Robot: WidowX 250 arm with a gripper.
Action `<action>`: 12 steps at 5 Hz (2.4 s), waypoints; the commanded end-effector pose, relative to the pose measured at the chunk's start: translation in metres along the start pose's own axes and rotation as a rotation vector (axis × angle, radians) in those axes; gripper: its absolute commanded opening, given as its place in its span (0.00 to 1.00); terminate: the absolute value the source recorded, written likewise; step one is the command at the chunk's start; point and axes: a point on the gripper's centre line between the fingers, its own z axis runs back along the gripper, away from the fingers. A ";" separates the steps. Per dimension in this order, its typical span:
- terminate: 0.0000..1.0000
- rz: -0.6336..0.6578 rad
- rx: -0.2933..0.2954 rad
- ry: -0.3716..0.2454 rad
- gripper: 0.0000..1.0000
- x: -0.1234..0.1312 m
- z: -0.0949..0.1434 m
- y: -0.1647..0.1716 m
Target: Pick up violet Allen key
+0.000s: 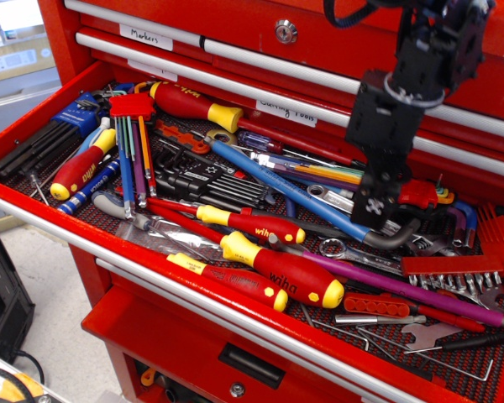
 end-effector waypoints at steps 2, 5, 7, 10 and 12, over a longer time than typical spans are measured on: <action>0.00 0.110 -0.087 0.017 1.00 0.006 -0.020 0.008; 0.00 0.134 -0.161 0.139 1.00 0.010 -0.053 0.015; 0.00 0.175 -0.165 0.156 0.00 -0.005 -0.056 0.006; 0.00 -0.008 -0.045 0.048 0.00 0.021 -0.009 0.012; 0.00 -0.170 -0.052 -0.173 0.00 0.070 0.031 0.005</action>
